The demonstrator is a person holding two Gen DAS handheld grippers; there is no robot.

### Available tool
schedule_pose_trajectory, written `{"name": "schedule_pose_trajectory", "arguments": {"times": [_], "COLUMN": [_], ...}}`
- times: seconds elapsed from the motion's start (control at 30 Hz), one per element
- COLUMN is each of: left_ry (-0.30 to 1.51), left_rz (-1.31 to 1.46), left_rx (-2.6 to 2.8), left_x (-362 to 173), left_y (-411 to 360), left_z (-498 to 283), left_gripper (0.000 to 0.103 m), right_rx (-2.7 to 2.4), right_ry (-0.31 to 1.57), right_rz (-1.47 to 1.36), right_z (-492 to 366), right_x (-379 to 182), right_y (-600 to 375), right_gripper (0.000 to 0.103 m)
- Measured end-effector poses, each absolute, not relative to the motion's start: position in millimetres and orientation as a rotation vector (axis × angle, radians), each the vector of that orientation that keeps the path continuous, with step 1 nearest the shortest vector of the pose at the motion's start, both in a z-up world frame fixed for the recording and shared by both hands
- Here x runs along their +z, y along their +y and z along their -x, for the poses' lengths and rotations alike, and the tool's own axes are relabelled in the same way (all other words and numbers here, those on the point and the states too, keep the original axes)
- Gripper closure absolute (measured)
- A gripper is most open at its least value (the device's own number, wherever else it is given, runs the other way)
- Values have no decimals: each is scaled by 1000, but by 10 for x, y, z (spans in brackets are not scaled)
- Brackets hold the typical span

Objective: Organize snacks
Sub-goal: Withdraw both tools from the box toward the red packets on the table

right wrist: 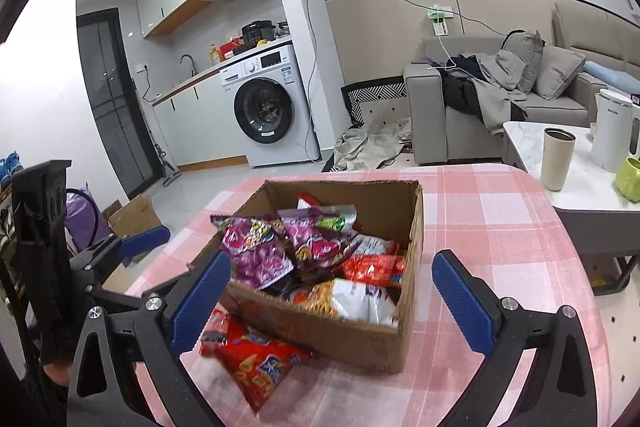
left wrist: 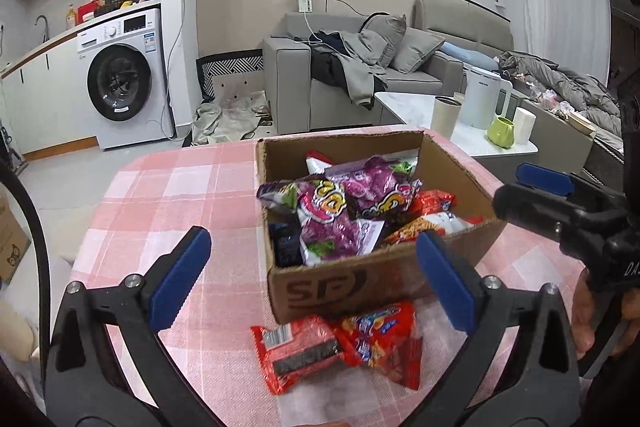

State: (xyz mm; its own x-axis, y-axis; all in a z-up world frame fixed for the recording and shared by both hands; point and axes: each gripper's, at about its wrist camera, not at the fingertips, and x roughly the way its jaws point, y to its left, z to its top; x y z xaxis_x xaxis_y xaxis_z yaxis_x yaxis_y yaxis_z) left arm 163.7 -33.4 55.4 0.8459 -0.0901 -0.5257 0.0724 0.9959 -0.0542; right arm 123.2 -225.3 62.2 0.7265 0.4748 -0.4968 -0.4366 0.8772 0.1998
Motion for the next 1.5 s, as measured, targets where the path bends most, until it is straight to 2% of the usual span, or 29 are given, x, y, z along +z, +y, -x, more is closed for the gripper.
{"name": "schedule_pose_trajectory", "arguments": {"times": [0.67,1.5], "left_ry": [577,660], "left_rz": [25,56], "left_rx": [-45,-5], "left_x": [351,-89], "left_y": [-26,253], "left_z": [-1081,-1118], "left_gripper": [1,1], "right_rx": [510,552], "right_ry": [638,838], "right_rz": [-92,-14], "right_z": [-914,-952], "right_x": [257,-270], "right_y": [-2268,-1676], "right_gripper": [1,1]}}
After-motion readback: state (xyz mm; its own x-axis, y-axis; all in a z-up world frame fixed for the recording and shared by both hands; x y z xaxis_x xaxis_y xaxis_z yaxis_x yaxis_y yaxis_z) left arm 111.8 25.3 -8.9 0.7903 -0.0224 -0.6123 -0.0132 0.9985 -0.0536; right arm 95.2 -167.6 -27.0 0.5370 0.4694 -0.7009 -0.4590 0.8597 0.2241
